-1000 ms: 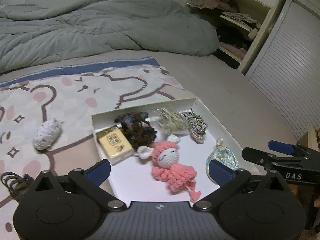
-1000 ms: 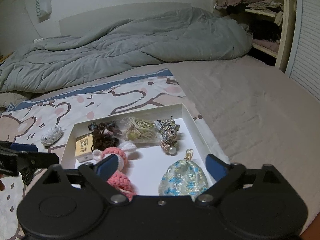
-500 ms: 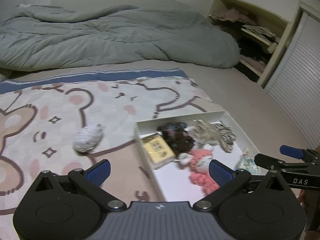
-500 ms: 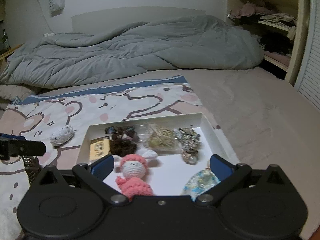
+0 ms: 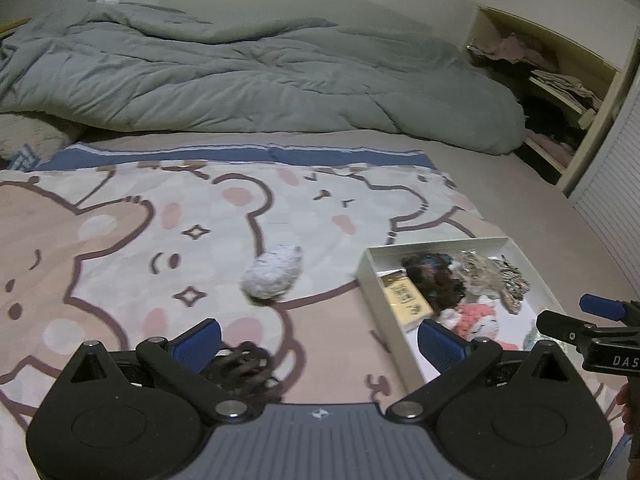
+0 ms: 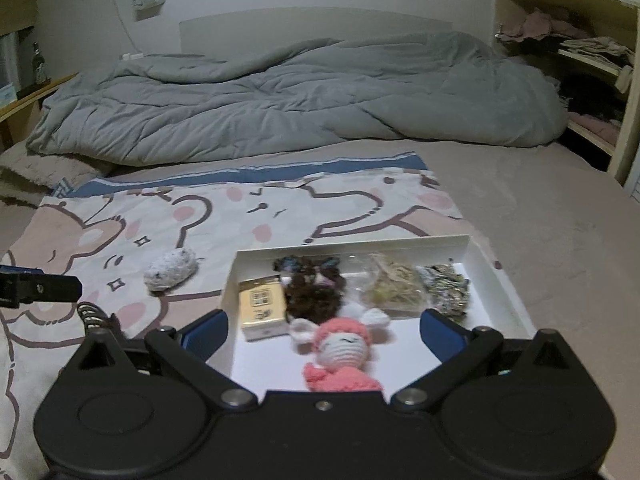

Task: Organize objects
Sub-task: 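Move the left gripper to the black claw clip while the right moves to the white lace ball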

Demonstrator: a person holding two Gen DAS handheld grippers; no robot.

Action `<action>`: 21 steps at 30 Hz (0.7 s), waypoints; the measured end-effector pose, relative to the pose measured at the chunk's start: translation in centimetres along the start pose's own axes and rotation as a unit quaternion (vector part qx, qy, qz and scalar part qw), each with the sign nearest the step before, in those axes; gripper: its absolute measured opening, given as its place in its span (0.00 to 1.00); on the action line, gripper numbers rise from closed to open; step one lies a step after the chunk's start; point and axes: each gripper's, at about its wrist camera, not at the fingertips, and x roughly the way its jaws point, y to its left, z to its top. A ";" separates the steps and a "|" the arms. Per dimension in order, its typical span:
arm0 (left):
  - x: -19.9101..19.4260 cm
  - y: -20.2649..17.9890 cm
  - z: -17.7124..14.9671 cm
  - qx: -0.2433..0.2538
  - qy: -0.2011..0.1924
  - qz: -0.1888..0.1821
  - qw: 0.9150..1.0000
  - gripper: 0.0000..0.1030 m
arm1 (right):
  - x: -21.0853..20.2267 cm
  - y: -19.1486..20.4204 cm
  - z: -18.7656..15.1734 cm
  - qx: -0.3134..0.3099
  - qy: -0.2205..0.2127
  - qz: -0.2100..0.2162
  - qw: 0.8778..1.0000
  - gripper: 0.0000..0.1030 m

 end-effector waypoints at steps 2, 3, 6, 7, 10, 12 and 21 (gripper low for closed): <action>-0.4 0.9 0.0 -0.003 -0.003 0.004 1.000 1.00 | 0.2 0.8 0.1 -0.003 0.001 0.006 1.000 1.00; -0.7 1.4 -0.1 -0.005 -0.005 0.007 1.000 1.00 | 0.2 1.2 0.2 -0.003 0.000 0.010 1.000 1.00; -1.2 2.6 0.0 -0.010 -0.008 0.009 1.000 1.00 | 0.3 2.2 0.4 -0.003 -0.002 0.021 1.000 1.00; -1.3 2.8 0.0 -0.011 -0.008 0.009 1.000 1.00 | 0.3 2.6 0.5 -0.004 -0.004 0.026 1.000 1.00; -1.6 3.6 -0.1 -0.011 -0.014 0.019 1.000 1.00 | 0.4 3.6 0.7 -0.004 -0.007 0.035 0.999 1.00; -1.7 4.0 -0.2 -0.011 -0.017 0.027 0.999 1.00 | 0.5 4.4 0.8 -0.008 -0.008 0.039 0.999 1.00; 0.8 5.6 -1.0 -0.057 0.033 0.059 0.996 1.00 | 1.0 7.1 1.1 -0.034 -0.013 0.058 0.998 1.00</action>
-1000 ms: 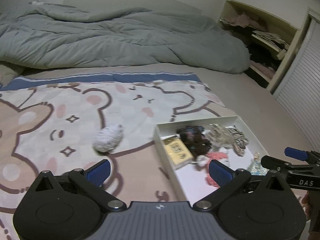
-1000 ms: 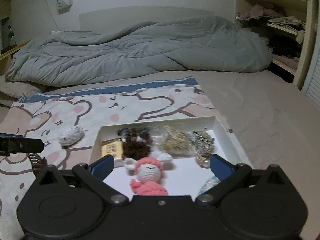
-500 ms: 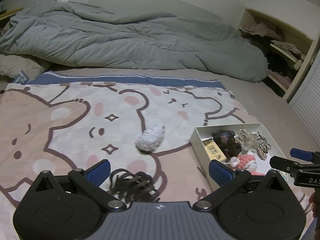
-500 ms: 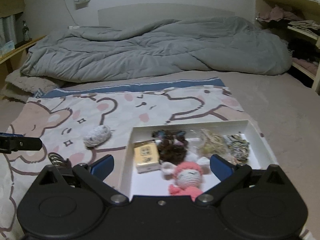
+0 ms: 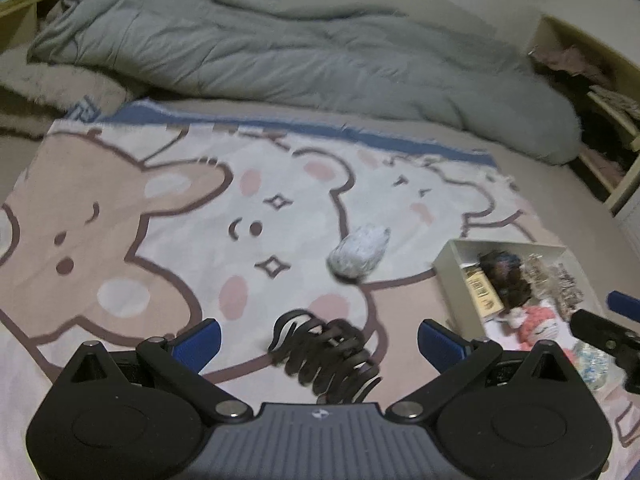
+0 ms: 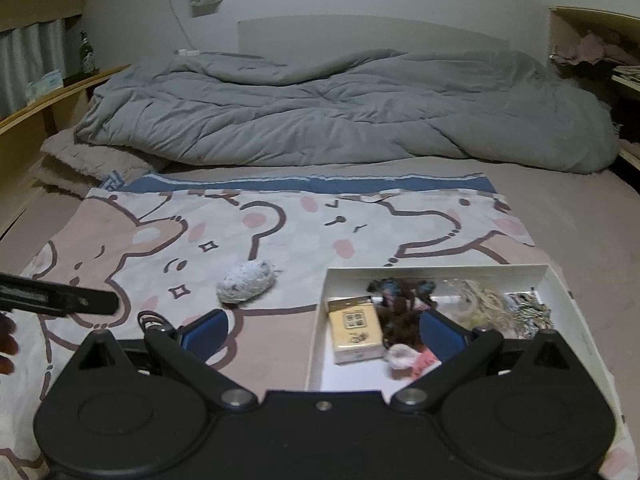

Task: Organize objects
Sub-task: 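Move the left gripper to the black claw clip while the right moves to the white lace ball, then lower the left gripper around the black claw clip while the right lowers over the lace ball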

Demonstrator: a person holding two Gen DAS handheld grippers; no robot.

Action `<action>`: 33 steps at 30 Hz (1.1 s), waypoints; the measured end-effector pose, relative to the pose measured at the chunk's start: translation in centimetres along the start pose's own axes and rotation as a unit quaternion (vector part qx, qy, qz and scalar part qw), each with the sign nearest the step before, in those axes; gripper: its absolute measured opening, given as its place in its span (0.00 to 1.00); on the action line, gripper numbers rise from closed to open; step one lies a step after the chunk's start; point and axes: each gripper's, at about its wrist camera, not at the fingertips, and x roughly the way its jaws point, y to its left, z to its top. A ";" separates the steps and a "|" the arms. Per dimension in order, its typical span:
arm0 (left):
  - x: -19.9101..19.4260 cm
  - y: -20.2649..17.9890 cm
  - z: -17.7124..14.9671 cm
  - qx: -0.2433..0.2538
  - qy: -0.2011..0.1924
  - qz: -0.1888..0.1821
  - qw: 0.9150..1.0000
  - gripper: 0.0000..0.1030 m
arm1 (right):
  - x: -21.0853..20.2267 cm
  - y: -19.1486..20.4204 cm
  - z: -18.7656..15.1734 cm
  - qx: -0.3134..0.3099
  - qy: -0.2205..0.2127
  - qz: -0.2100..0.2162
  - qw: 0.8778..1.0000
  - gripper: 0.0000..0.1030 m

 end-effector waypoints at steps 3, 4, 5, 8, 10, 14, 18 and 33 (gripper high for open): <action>1.8 0.2 -0.1 -0.012 0.016 0.012 1.000 1.00 | 0.2 0.7 0.0 -0.005 0.002 0.008 1.000 1.00; 2.3 0.3 -0.1 -0.017 0.019 0.013 1.000 1.00 | 0.2 0.8 0.0 -0.007 0.002 0.011 1.000 1.00; 2.8 0.3 -0.1 -0.020 0.022 0.011 0.999 1.00 | 0.3 1.0 0.0 -0.009 0.002 0.014 1.000 1.00; 4.0 0.1 -0.1 -0.016 0.030 0.007 0.999 1.00 | 0.3 1.4 0.0 -0.013 0.003 0.022 1.000 1.00; 4.7 -0.4 -0.1 -0.003 0.036 0.015 0.999 1.00 | 0.3 1.5 0.0 -0.014 0.003 0.025 1.000 1.00; 6.0 -0.5 -0.2 0.035 0.051 0.032 0.998 1.00 | 0.7 1.7 0.0 -0.015 0.008 0.026 1.000 1.00; 6.2 0.9 -0.6 0.039 0.061 0.030 0.997 1.00 | 0.9 1.8 -0.1 -0.016 0.010 0.027 0.999 1.00; 3.4 5.7 -1.1 -0.034 0.051 0.020 0.998 1.00 | 0.2 2.3 0.0 -0.021 0.001 0.037 0.999 1.00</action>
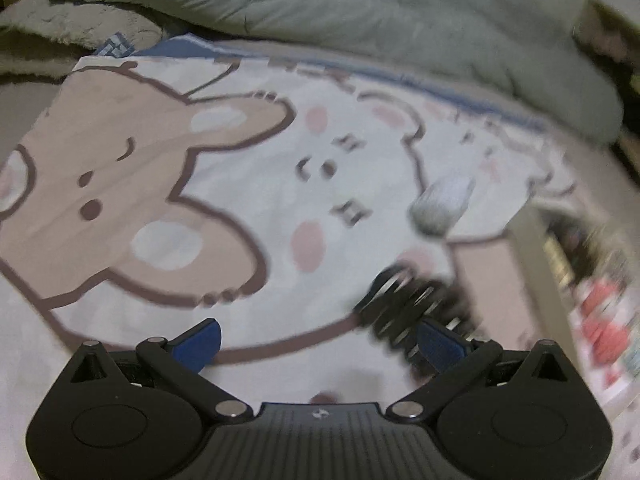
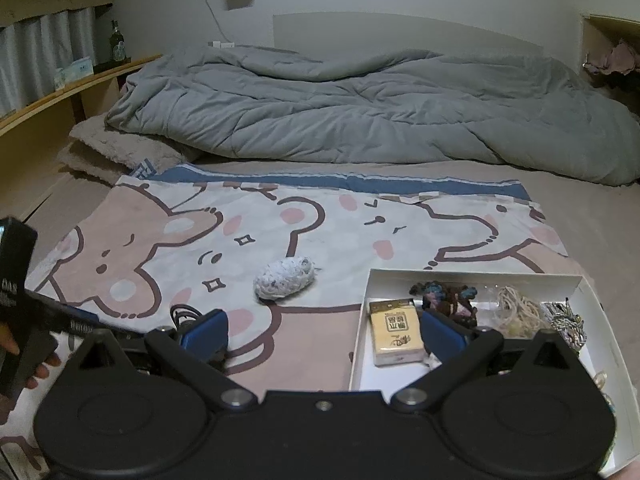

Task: Organize objects
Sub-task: 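Lower the left gripper around the black claw clip while the right lowers over the lace ball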

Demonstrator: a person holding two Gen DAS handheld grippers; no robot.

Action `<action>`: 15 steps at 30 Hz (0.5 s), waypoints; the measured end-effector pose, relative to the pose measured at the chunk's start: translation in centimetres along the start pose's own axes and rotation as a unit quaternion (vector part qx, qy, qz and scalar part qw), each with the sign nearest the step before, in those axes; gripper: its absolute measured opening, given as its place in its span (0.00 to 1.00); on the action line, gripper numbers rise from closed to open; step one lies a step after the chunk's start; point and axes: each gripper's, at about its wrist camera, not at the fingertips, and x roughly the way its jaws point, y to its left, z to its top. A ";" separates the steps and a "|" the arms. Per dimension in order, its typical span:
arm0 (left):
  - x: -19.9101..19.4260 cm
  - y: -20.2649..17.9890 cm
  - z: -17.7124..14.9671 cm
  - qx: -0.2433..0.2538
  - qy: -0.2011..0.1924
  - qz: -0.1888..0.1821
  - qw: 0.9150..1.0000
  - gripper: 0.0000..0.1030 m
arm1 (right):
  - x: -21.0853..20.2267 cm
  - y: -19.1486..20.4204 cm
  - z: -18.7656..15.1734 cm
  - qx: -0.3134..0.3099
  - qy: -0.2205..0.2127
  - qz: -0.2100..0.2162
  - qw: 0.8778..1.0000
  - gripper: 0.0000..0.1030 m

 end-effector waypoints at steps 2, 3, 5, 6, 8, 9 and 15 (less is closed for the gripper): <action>0.1 -1.1 0.7 -0.001 -0.011 -0.008 1.000 1.00 | -0.2 -0.1 0.0 0.001 -0.001 0.002 1.000 1.00; 0.4 -1.8 1.0 0.005 -0.013 -0.010 1.000 1.00 | -0.2 -0.1 0.0 0.001 -0.002 0.002 1.000 1.00; 1.0 -3.2 1.4 0.015 -0.012 -0.009 1.000 1.00 | -0.3 -0.4 -0.1 0.002 -0.002 0.000 1.000 1.00; 1.5 -3.9 1.6 0.020 -0.007 -0.009 1.000 1.00 | -0.3 -0.5 -0.1 0.003 -0.001 -0.002 1.000 1.00; 2.3 -4.8 1.7 0.028 0.001 -0.008 1.000 1.00 | -0.2 -0.8 -0.1 0.005 -0.001 -0.004 1.000 1.00; 2.7 -5.3 1.8 0.033 0.004 -0.007 0.999 1.00 | -0.2 -1.0 -0.1 0.007 0.000 -0.005 1.000 1.00; 4.5 -5.8 1.6 0.057 0.023 0.022 0.998 1.00 | 0.4 -1.8 -0.3 0.017 0.007 -0.010 1.000 1.00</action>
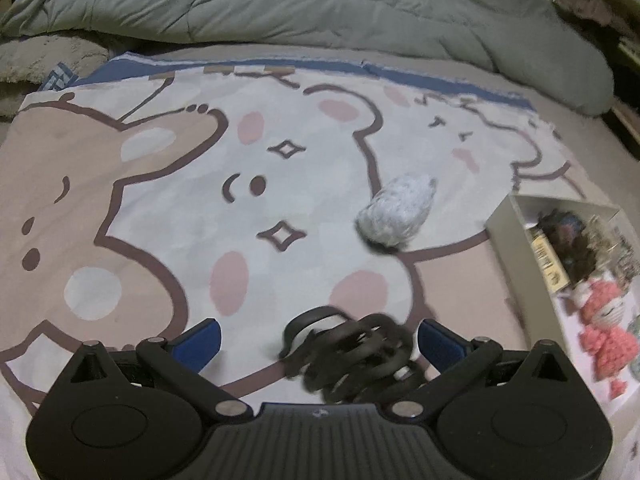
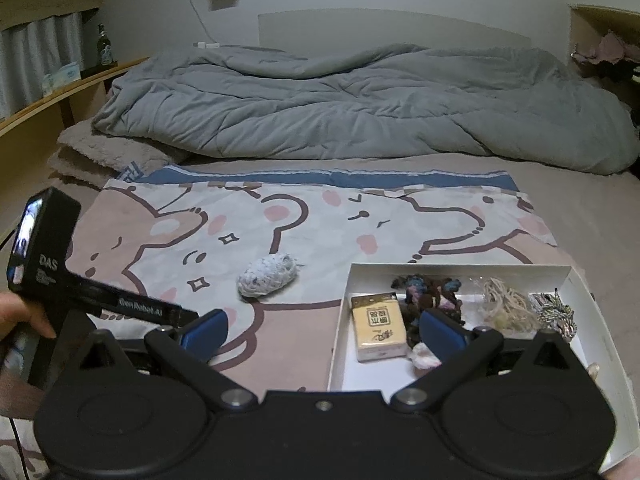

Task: Organize objects
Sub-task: 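Lower the left gripper around the black claw clip while the right lowers over the lace ball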

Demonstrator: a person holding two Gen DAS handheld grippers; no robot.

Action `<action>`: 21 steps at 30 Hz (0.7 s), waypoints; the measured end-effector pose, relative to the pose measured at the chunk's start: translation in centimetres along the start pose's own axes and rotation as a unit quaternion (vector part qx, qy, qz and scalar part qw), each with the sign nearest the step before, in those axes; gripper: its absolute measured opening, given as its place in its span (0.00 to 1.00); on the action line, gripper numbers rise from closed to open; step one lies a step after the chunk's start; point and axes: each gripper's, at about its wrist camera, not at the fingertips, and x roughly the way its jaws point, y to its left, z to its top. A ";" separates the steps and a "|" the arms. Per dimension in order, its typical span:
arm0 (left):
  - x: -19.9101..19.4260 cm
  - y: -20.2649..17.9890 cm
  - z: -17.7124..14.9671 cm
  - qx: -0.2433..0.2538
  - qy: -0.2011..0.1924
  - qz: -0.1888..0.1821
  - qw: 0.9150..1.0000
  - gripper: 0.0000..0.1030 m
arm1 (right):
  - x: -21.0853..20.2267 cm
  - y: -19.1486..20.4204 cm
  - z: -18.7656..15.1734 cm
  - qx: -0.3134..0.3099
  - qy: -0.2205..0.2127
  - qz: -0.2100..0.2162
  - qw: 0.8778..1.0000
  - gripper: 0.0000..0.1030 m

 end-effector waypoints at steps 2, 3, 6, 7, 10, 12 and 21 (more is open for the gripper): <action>0.1 0.6 -0.4 0.002 0.006 -0.006 1.000 1.00 | 0.4 -0.2 0.4 0.006 0.004 0.011 1.000 1.00; 0.0 1.0 -0.5 -0.001 0.006 -0.013 1.000 1.00 | 0.6 -0.2 0.6 0.007 0.004 0.016 1.000 1.00; -0.7 2.2 -1.3 -0.006 0.007 -0.027 1.000 1.00 | 1.7 -0.1 1.9 0.024 0.012 0.023 0.999 1.00; -0.9 2.5 -1.6 -0.003 0.006 -0.031 0.999 1.00 | 2.1 -0.1 2.3 0.033 0.016 0.028 0.999 1.00; -1.7 3.7 -2.7 0.003 0.007 -0.040 0.999 1.00 | 3.8 0.1 3.6 0.056 0.025 0.043 0.997 1.00; -2.1 4.4 -3.3 0.010 0.015 -0.037 0.999 1.00 | 5.3 0.6 4.3 0.063 0.034 0.046 0.996 0.98; -3.9 8.1 -5.3 -0.096 0.050 -0.032 0.994 0.99 | 13.6 1.9 4.7 0.187 0.108 0.083 0.973 0.76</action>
